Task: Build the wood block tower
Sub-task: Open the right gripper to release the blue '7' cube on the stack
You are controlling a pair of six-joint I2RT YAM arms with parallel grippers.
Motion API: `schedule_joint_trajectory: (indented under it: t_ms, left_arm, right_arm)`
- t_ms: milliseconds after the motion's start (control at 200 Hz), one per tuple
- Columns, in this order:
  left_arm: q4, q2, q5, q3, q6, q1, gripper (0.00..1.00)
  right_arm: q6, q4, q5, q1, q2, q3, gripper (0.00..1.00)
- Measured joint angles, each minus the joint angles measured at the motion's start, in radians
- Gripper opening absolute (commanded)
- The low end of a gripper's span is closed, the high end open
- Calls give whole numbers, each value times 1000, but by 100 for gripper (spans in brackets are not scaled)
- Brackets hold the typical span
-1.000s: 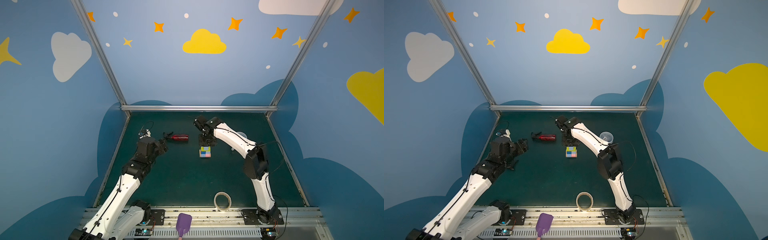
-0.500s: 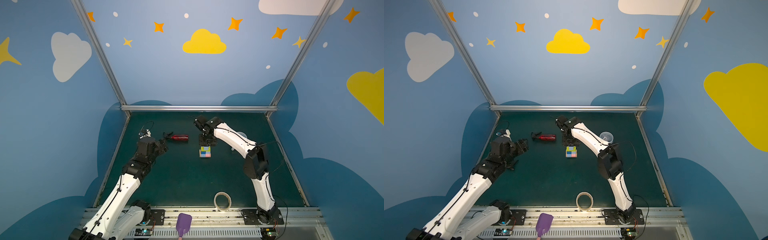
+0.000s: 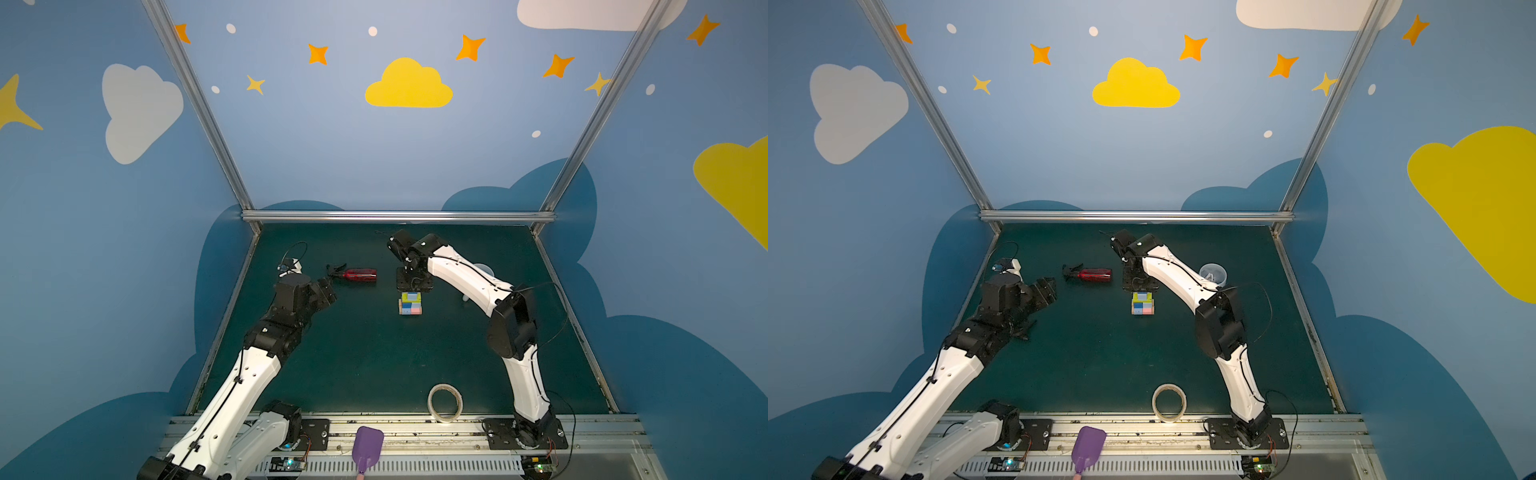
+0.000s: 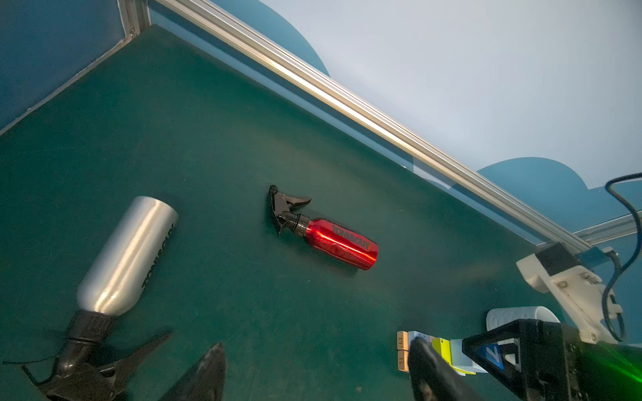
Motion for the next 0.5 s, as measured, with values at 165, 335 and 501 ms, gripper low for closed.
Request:
schedule_joint_trajectory:
  t_ms: [165,335,501]
  left_arm:
    - [0,0,0,0,0,0,82]
    - [0,0,0,0,0,0,82]
    - [0,0,0,0,0,2,82]
  right_arm:
    - [0,3,-3,3,0,0,52]
    - [0,5,-4,5,0,0,52]
    - [0,5,-6,5,0,0,52]
